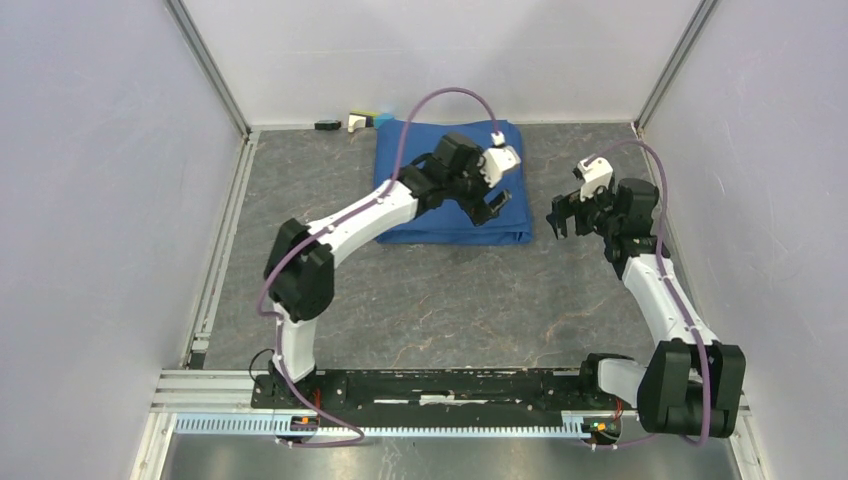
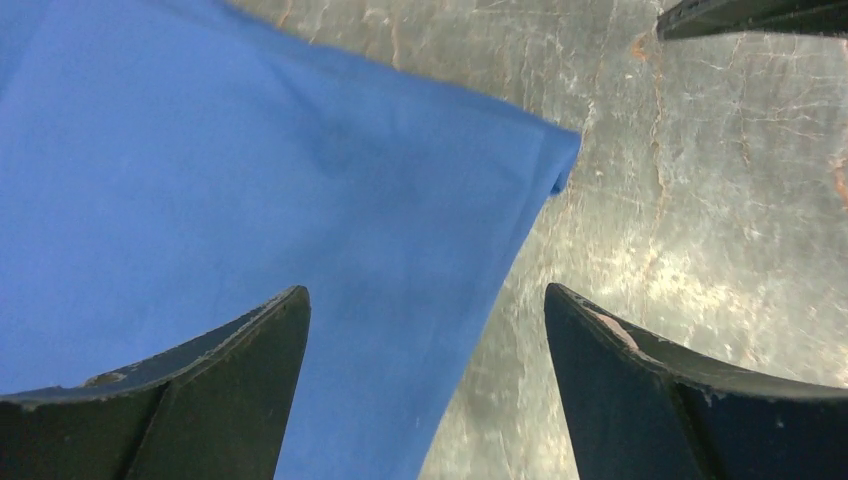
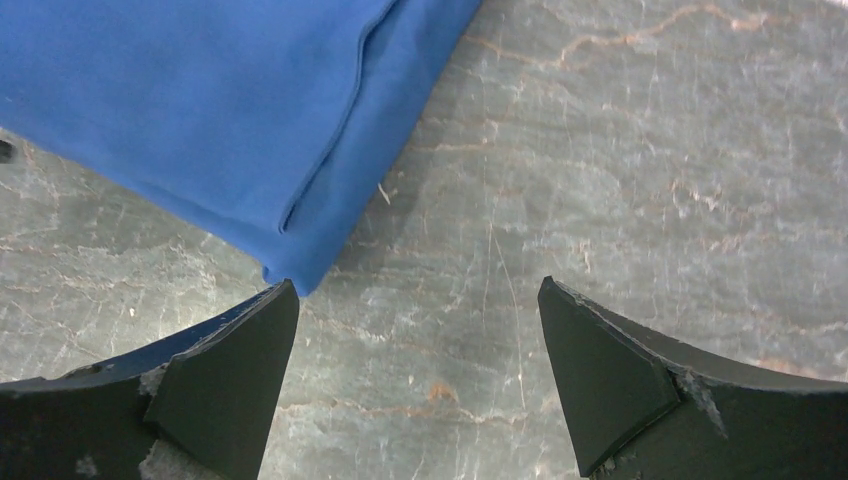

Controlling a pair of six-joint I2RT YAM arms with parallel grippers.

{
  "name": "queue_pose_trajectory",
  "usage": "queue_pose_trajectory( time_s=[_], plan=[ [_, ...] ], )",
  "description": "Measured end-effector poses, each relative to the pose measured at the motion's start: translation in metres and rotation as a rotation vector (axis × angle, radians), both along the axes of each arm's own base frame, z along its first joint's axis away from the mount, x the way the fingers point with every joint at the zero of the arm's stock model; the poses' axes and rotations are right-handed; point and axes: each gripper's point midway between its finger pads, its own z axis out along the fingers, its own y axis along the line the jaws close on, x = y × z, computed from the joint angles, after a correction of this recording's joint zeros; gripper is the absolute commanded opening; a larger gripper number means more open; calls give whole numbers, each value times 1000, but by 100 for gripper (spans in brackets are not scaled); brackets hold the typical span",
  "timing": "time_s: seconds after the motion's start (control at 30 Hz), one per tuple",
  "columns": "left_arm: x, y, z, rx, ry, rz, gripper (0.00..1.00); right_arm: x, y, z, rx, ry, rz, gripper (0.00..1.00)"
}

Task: Open and lay out the surgical kit
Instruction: Open the surgical kit at the center of the board.

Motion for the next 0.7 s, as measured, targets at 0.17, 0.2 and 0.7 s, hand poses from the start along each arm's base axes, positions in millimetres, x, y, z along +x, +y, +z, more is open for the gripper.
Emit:
queue_pose_trajectory(
  time_s=[0.17,0.2,0.7],
  plan=[
    [3,-44,-25,54,-33,-58,86,-11,-24,-17,19,47,-72,98],
    [4,-51,-31,63,-30,-62,86,-12,-31,-19,25,55,-90,98],
    [4,-77,-68,153,-35,-72,76,-29,-72,-45,182,154,-169,97]
  ],
)
